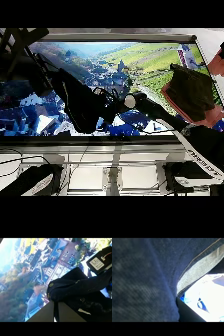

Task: Fold the clothes and pants, and hang the long-sleeved shirts on hangers.

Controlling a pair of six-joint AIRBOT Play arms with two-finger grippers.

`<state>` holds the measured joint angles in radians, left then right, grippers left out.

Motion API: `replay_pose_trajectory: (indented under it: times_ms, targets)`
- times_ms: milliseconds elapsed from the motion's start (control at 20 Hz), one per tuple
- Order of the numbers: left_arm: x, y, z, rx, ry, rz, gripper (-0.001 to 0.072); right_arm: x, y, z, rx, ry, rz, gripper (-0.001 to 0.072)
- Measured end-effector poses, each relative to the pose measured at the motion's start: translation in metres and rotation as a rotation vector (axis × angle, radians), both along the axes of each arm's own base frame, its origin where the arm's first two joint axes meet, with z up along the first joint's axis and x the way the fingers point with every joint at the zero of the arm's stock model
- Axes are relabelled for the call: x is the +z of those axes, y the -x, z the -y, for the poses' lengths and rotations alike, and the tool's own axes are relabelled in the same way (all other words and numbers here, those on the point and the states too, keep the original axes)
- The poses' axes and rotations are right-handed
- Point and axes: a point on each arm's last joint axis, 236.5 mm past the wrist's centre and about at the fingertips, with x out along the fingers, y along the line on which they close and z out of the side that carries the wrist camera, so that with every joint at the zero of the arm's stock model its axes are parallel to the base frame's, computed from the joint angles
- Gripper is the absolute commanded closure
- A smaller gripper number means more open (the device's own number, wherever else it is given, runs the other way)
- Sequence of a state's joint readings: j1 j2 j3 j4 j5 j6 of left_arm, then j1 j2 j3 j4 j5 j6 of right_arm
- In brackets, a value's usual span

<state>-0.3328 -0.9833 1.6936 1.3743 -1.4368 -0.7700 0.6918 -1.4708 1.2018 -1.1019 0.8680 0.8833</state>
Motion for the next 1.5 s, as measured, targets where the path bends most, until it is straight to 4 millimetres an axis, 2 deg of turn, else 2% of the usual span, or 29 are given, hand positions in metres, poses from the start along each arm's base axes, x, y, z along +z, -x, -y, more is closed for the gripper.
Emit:
replay_pose_trajectory:
  times_ms: [150,250,350,500,600,700,850,950,1050,1150,1300,1500]
  targets:
    - [0.001,-0.003,-0.003,0.012,-0.008,0.011,0.0687,0.014,-0.007,0.01,-0.045,-0.01,0.01,0.0694]
    - [0.0,-0.006,-0.01,0.037,-0.023,0.015,0.0687,0.038,-0.018,0.026,-0.1,-0.026,0.042,0.0694]
    - [0.001,-0.007,-0.016,0.06,-0.032,0.02,0.0687,0.075,-0.029,0.049,-0.157,-0.043,0.096,0.0694]
    - [0.009,-0.01,-0.021,0.108,-0.002,0.042,0.0687,0.15,-0.029,0.086,-0.215,-0.088,0.204,0.0694]
    - [0.02,-0.011,-0.022,0.149,0.056,0.063,0.0687,0.202,-0.013,0.105,-0.22,-0.123,0.283,0.0695]
    - [0.032,-0.01,-0.023,0.194,0.119,0.078,0.0687,0.247,0.011,0.122,-0.207,-0.148,0.343,0.0695]
    - [0.049,0.0,-0.027,0.27,0.239,0.075,0.0687,0.295,0.049,0.141,-0.181,-0.16,0.371,0.0696]
    - [0.064,0.01,-0.029,0.33,0.343,0.057,0.0688,0.317,0.074,0.149,-0.164,-0.169,0.354,0.0696]
    - [0.071,0.022,-0.033,0.383,0.416,0.017,0.0687,0.332,0.093,0.152,-0.157,-0.183,0.322,0.0696]
    - [0.067,0.03,-0.035,0.431,0.445,-0.047,0.0688,0.339,0.109,0.151,-0.146,-0.192,0.263,0.0696]
    - [0.035,0.032,-0.04,0.504,0.391,-0.188,0.0687,0.333,0.119,0.142,-0.128,-0.182,0.141,0.0697]
    - [-0.018,0.012,-0.038,0.582,0.278,-0.369,0.0687,0.298,0.105,0.131,-0.133,-0.093,-0.036,0.0696]
